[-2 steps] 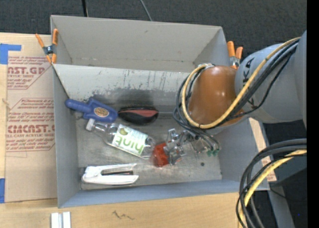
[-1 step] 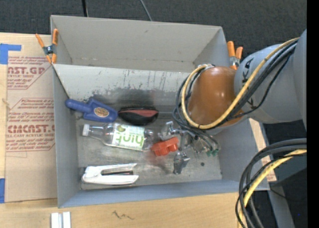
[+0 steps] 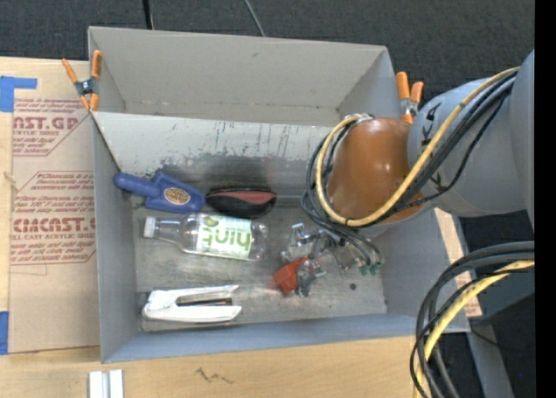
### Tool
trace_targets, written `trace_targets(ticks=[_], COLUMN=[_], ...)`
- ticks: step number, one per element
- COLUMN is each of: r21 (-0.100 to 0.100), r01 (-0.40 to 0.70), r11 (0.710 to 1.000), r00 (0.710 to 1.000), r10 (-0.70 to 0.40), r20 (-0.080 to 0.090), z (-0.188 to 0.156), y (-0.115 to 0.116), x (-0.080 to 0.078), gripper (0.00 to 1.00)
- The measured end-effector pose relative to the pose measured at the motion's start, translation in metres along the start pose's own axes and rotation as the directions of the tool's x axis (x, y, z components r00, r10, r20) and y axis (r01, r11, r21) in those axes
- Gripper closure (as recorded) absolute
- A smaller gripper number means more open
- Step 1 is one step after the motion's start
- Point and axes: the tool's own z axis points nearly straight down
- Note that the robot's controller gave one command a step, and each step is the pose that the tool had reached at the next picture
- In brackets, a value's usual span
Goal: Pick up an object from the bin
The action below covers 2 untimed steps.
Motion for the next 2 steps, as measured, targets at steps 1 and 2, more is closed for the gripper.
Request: trace_targets(ticks=[1, 2], r21=[0.000, 0.001], r01=[0.000, 0.036], r11=[1.000, 0.999], r00=[1.000, 0.999], r10=[0.000, -0.036], r20=[0.000, 0.000], z=[0.000, -0.115], y=[0.000, -0.021], x=[0.000, 0.014], gripper=[1.00, 1.00])
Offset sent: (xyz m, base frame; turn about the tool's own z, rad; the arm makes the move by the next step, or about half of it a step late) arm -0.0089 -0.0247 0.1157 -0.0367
